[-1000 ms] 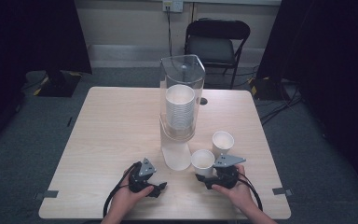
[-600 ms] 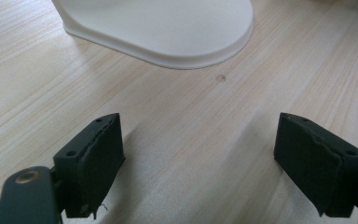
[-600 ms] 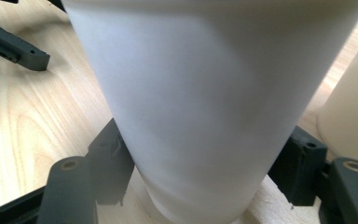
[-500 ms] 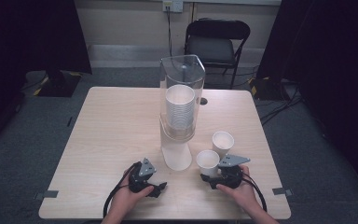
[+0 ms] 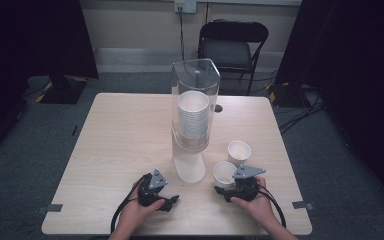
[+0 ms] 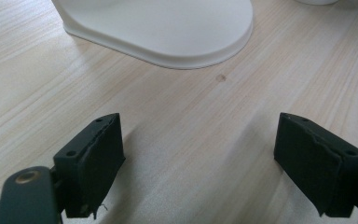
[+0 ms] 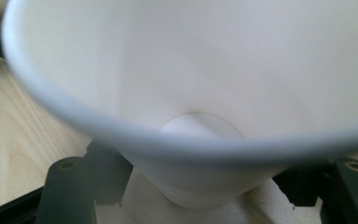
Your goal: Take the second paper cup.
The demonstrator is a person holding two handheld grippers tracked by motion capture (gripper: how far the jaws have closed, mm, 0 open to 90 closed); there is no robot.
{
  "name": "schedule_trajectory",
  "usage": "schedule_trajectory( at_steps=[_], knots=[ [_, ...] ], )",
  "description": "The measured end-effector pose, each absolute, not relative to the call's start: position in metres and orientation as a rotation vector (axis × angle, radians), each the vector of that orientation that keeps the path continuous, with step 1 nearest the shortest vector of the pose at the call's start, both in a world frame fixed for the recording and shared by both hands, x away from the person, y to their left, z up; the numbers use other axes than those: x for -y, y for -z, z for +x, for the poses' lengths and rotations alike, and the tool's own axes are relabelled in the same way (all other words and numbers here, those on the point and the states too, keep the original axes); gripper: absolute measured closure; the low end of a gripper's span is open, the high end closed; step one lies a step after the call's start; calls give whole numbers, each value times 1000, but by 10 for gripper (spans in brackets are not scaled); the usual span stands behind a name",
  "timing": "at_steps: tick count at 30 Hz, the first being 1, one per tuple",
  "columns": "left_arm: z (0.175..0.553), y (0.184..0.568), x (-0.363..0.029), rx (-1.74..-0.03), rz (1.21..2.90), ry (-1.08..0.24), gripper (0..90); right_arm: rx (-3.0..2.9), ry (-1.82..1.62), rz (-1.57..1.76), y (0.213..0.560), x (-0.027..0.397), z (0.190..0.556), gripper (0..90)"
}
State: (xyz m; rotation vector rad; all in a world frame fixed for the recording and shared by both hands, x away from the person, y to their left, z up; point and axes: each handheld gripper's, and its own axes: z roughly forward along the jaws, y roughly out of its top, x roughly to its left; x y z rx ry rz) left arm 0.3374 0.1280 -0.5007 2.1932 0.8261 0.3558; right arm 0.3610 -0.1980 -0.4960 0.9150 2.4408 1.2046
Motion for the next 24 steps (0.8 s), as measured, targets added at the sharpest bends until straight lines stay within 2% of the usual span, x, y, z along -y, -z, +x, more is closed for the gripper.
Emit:
schedule_trajectory(
  at_steps=[15, 18, 24],
  knots=[
    [337, 501, -128, -827, 2192, -356, 153, -2438, -1185, 919, 498, 194, 366, 297],
    [337, 501, -128, -827, 2193, -356, 153, -2430, -1180, 932, 498, 191, 366, 225],
    [337, 501, -128, -826, 2189, -355, 153, -2432, -1176, 940, 495, 192, 362, 155]
  ],
)
